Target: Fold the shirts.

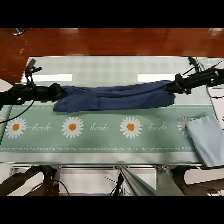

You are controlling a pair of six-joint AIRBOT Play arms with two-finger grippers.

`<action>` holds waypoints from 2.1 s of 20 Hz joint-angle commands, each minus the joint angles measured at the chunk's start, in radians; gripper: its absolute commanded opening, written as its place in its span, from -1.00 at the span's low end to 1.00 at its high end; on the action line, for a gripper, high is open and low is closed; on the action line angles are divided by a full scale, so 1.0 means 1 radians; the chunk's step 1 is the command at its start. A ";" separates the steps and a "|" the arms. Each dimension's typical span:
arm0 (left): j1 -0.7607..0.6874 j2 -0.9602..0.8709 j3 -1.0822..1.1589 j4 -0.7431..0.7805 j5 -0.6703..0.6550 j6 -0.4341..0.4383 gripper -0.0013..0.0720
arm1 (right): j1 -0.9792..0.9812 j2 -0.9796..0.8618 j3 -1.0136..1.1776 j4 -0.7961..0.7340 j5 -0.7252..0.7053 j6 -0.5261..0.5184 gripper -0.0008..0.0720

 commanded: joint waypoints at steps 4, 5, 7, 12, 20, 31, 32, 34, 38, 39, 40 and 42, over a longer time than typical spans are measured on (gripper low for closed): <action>-0.389 -0.179 0.119 -0.027 0.194 -0.038 -0.92 | -0.027 0.393 -0.122 -0.135 0.084 0.009 -0.90; -0.454 -0.249 0.182 -0.027 0.198 -0.038 -0.92 | -0.027 0.445 -0.143 -0.135 0.090 0.018 -0.90; -0.568 -0.400 0.333 -0.026 0.193 -0.075 -0.92 | -0.027 0.534 -0.170 -0.134 0.098 0.039 -0.90; -0.793 -0.748 0.745 -0.027 0.125 -0.217 -0.92 | -0.027 0.658 -0.180 -0.108 0.113 0.072 -0.90; -0.943 -0.940 0.974 -0.031 0.068 -0.337 -0.92 | -0.027 0.667 -0.180 -0.091 0.115 0.077 -0.89; -0.251 -0.690 1.035 0.043 -0.451 -0.295 -0.91 | 0.257 0.605 -0.180 0.040 -0.072 0.147 -0.89; -0.184 -0.612 1.003 0.103 -0.451 -0.295 -0.91 | 0.312 0.578 -0.179 0.058 -0.115 0.156 -0.89; -0.058 -0.446 0.921 0.220 -0.425 -0.269 -0.91 | 0.430 0.506 -0.165 0.090 -0.201 0.169 -0.89; 0.171 -0.076 0.695 0.277 -0.321 -0.210 -0.91 | 0.642 0.291 -0.051 0.098 -0.318 0.187 -0.89; 0.209 0.034 0.620 0.277 -0.287 -0.183 -0.91 | 0.683 0.227 -0.009 0.098 -0.346 0.193 -0.89; 0.234 0.137 0.543 0.277 -0.261 -0.163 -0.91 | 0.717 0.163 0.034 0.098 -0.370 0.194 -0.89; 0.259 0.343 0.375 0.277 -0.229 -0.142 -0.91 | 0.762 0.048 0.115 0.098 -0.401 0.205 -0.89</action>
